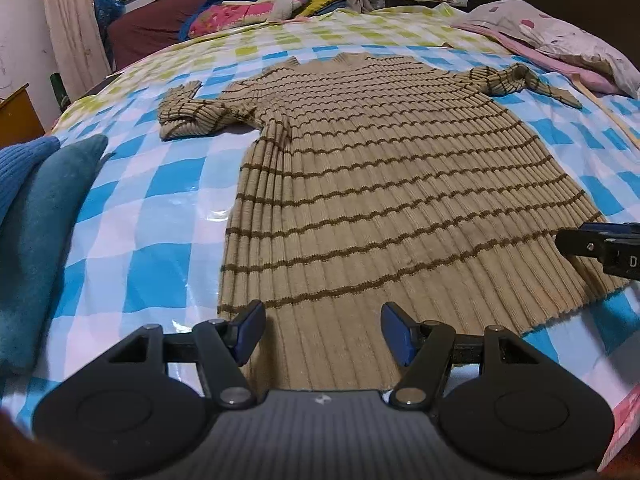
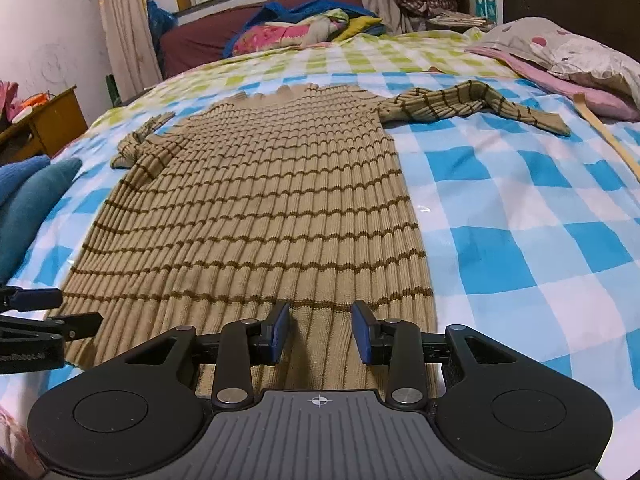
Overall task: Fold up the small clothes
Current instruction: 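Open both tools and release the flattened sweater hem, then grasp the striped sleeve cuff with the right tool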
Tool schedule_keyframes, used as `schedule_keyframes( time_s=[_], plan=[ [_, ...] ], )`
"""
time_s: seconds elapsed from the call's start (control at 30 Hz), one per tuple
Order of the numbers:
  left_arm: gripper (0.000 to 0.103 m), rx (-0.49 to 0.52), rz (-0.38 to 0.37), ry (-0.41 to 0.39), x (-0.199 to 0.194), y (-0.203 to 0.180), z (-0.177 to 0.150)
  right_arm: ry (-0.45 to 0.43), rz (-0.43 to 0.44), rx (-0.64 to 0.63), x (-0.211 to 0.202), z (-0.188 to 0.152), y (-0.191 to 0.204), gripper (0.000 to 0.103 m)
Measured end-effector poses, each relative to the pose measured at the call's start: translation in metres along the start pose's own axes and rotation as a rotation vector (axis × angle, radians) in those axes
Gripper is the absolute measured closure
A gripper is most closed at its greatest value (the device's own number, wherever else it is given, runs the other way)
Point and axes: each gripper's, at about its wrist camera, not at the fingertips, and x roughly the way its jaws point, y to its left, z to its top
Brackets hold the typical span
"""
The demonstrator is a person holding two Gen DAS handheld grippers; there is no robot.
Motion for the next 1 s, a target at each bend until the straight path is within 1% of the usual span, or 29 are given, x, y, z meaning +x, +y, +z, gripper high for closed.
schedule_keyframes(
  time_s=[0.13,0.3,0.43,0.67,0.73,0.8,0.93,1.0],
  plan=[
    [0.034,0.016,-0.021,-0.022,-0.003,-0.004,0.013,-0.026,0.013,0.044,-0.005,0.009,-0.008,0.069],
    [0.034,0.043,-0.061,-0.073,0.001,-0.016,0.044,-0.051,0.038,0.171,-0.003,0.035,-0.036,0.069],
    [0.034,0.069,-0.090,-0.093,0.015,-0.032,0.071,-0.048,0.027,0.275,0.011,0.056,-0.066,0.069],
    [0.034,0.094,-0.148,-0.096,0.053,-0.064,0.109,-0.078,-0.008,0.413,0.038,0.099,-0.127,0.068],
    [0.034,0.092,-0.165,-0.106,0.063,-0.072,0.121,-0.082,-0.017,0.452,0.047,0.112,-0.145,0.065],
    [0.034,0.087,-0.179,-0.110,0.072,-0.077,0.131,-0.097,-0.031,0.490,0.058,0.126,-0.163,0.060],
    [0.034,0.072,-0.196,-0.126,0.089,-0.088,0.151,-0.134,-0.048,0.602,0.079,0.151,-0.201,0.059],
    [0.034,0.061,-0.206,-0.132,0.097,-0.093,0.160,-0.158,-0.040,0.680,0.089,0.159,-0.219,0.055]
  ],
)
